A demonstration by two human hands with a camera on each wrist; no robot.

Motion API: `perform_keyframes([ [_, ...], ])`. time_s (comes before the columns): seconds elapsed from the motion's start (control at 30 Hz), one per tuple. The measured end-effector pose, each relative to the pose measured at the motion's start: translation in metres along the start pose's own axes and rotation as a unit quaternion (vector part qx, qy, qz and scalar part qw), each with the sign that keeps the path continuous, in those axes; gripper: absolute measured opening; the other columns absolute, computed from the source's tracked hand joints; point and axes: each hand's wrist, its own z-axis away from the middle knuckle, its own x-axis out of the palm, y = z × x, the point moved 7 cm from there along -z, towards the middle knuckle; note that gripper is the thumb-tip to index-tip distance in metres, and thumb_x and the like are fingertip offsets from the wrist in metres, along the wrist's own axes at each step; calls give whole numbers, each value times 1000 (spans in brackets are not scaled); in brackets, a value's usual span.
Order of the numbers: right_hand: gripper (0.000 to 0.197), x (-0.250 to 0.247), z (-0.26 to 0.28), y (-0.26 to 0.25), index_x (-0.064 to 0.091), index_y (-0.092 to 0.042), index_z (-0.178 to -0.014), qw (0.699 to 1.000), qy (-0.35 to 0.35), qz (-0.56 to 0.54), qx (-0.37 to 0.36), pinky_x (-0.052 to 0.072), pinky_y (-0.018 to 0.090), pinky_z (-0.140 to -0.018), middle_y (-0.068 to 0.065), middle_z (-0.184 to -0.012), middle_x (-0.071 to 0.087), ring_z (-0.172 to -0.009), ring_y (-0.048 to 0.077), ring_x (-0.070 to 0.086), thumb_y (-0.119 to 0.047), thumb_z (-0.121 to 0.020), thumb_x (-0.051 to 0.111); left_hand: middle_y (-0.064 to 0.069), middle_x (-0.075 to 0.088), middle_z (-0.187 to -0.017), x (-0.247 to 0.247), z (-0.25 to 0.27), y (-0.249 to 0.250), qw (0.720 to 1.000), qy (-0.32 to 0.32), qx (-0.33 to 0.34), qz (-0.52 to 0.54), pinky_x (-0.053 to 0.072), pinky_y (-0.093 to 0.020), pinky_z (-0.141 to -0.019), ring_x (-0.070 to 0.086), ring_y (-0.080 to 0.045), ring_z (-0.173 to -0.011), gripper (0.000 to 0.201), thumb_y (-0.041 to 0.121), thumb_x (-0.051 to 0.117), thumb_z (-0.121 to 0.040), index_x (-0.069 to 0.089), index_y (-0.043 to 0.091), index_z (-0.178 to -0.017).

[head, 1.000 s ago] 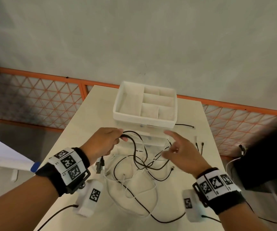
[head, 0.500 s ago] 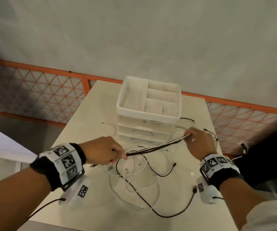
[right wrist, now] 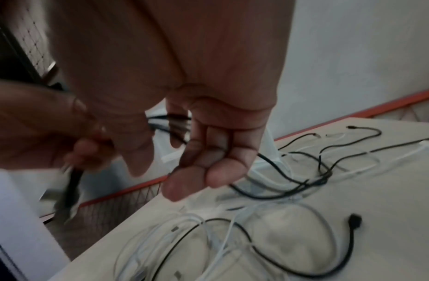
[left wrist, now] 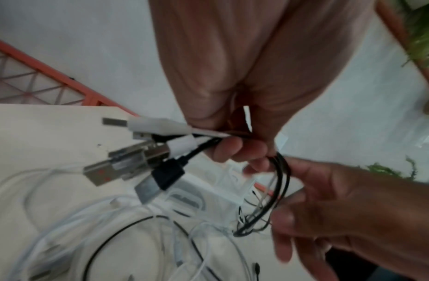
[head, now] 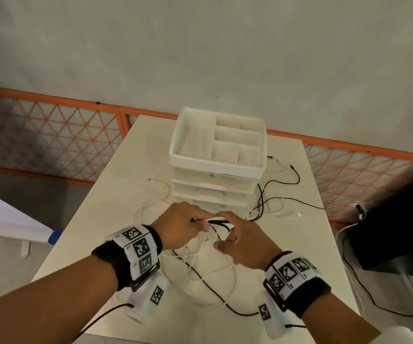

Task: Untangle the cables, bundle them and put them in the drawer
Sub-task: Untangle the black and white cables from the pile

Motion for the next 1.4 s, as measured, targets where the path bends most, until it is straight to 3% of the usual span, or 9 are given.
perform_keyframes([
  [0.17,13,-33,-10,29,62,-32,-78,986,73,124,79,52,31,-78,-5,-86,70,-89,22,68,-38,-86,71,12,58,-56,3,12,-11,997,-57,-20,-53,37,-13,-50,47,-1,-46,40,41,52,-99,71,13,-78],
  [0.27,18,-48,-5,23,61,-34,-105,962,213,168,16,49,38,-87,-5,-110,69,-101,25,67,-30,-88,68,-2,68,-81,18,19,-38,987,-105,-85,-84,42,-9,-55,56,1,-58,35,34,48,-101,72,14,-85],
  [0.37,75,2,-8,29,22,-42,-151,982,98,163,17,41,51,-107,-4,-157,38,-131,25,53,-29,-90,64,0,68,-93,19,21,-61,987,-41,-147,-49,44,-14,-67,62,-13,-86,31,20,45,-100,76,17,-100],
  [0.53,47,57,-5,39,44,-30,-135,984,96,148,-3,52,35,-84,-3,-133,53,-107,26,65,-24,-91,56,6,56,-66,4,25,-79,981,55,-178,54,39,-23,-58,53,-17,-65,31,16,52,-97,65,18,-69],
  [0.7,65,104,-25,39,32,-34,-152,972,-18,233,-5,45,36,-103,-6,-162,25,-134,23,50,-16,-93,53,-1,54,-66,-5,21,-66,983,56,-145,98,38,-30,-61,48,-18,-61,22,25,63,-90,60,8,-76],
  [0.83,38,92,-30,37,56,-21,-133,930,3,367,29,42,37,-98,8,-132,54,-119,28,53,-15,-95,50,9,41,-45,-13,18,-54,973,61,-162,151,27,-23,-43,36,-11,-42,25,21,62,-92,59,14,-68],
  [0.97,28,44,-23,2,73,-24,-100,970,83,230,0,53,33,-81,2,-100,74,-96,26,68,-38,-96,49,6,57,-65,-22,14,-42,977,83,-127,153,29,-22,-46,44,-12,-54,23,24,54,-97,69,11,-86],
  [1.1,24,-23,-4,-61,69,-22,-76,972,208,39,-106,50,26,-58,-6,-59,63,-53,6,54,-39,-91,61,0,71,-76,-11,6,-27,975,47,-93,199,28,-20,-42,39,-6,-45,23,27,47,-102,62,15,-90],
  [1.4,24,-156,49,-40,61,-29,-72,849,496,-173,-63,36,26,-51,-6,-55,53,-45,5,41,-38,-94,67,-3,49,-65,-19,0,-63,951,89,-180,236,22,-22,-43,31,-13,-48,23,22,49,-101,61,12,-84],
])
